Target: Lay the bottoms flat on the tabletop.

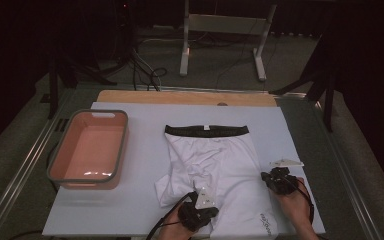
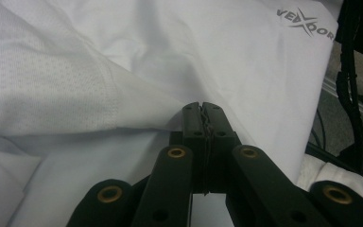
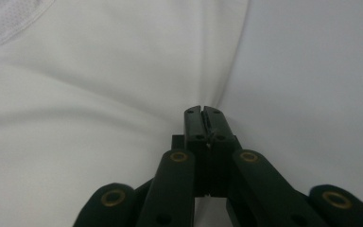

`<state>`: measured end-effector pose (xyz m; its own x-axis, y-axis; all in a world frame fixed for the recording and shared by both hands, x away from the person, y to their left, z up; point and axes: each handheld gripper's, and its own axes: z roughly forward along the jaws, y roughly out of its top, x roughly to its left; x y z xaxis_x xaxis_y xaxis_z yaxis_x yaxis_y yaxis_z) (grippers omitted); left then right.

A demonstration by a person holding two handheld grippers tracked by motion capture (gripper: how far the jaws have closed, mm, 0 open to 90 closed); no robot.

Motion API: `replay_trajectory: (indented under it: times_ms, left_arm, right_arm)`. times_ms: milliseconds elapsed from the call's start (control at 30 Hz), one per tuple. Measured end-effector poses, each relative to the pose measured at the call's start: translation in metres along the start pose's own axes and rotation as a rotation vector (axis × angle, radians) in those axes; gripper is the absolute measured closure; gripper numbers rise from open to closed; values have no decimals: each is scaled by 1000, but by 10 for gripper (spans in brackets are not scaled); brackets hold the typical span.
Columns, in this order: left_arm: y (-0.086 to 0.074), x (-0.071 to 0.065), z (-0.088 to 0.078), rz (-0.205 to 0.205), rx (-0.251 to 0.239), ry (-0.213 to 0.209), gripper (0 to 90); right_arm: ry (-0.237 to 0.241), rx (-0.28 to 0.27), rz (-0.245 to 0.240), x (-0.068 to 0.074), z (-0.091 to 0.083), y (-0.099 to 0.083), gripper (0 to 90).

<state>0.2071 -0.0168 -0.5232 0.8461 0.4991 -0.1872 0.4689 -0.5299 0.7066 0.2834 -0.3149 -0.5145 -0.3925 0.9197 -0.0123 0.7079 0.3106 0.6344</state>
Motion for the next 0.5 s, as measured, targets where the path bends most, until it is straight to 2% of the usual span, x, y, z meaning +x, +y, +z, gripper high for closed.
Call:
replay_trajectory:
  times_ms: [167, 367, 467, 500]
  left_arm:
    - [2, -5, 0, 11, -6, -13, 898]
    - [5, -11, -4, 15, -24, -36, 897]
    - [5, -11, -5, 17, -32, -39, 891]
    - [5, -9, -9, 13, -42, -28, 891]
  right_arm:
    - [-21, -10, 5, -4, -10, -8, 900]
    - [-51, -19, 2, -6, -14, -9, 900]
    - [-59, -18, -1, -5, -14, -9, 900]
    - [-63, -19, -2, -6, -14, -9, 900]
